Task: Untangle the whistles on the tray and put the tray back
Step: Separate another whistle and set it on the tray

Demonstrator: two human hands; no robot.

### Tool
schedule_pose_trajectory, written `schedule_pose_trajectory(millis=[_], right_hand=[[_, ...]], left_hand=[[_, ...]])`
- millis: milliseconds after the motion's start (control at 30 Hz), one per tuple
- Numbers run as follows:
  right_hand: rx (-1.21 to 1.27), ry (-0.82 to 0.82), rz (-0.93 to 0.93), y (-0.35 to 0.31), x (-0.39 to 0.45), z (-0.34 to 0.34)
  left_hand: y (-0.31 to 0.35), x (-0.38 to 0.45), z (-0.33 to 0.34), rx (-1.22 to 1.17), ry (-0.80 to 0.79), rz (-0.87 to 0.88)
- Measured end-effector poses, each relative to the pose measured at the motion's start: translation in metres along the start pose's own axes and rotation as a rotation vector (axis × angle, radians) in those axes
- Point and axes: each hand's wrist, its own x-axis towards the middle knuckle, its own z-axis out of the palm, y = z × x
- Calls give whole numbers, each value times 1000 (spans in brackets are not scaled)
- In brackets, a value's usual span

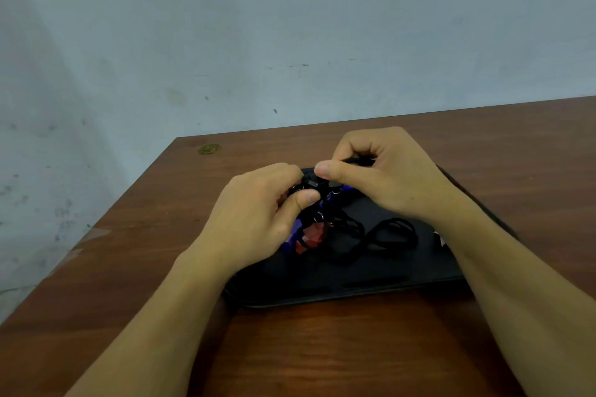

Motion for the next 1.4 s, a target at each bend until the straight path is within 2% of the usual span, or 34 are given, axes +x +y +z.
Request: schedule_pose_trajectory(millis=[200, 300, 400, 500, 567, 633, 733, 833, 933, 1000, 1100, 1233, 1400], right_hand=[[174, -73, 89, -1, 3, -1], [343, -1, 165, 7, 7, 1], [421, 30, 202, 17, 6, 3], [440, 10, 233, 20, 5, 7], [482, 44, 273, 16, 5, 8], [662, 32, 317, 12, 5, 9], [896, -97, 378, 5, 3, 13], [814, -136, 363, 5, 2, 22], [718, -83, 301, 9, 1, 28], [723, -31, 330, 11, 1, 30], [688, 60, 385, 11, 3, 31], [549, 265, 510, 15, 4, 25], [379, 252, 737, 38, 6, 18]], left_hand=[[10, -3, -2, -40, -90, 126], [23, -7, 2, -213, -122, 138], [30, -6, 2, -392, -86, 81], [30, -5, 3, -680, -61, -67], [29, -5, 6, -928, -19, -244], [29, -4, 8, -1134, 0, -407], [33, -1, 8, -1354, -5, -612], [36, 3, 9, -1458, -8, -785], [35, 4, 11, -1503, 14, -886], [35, 4, 11, -1537, 26, -918], [34, 4, 10, -1534, 46, -928], [30, 5, 10, -1479, 121, -888], [29, 3, 8, -1453, 130, -788]])
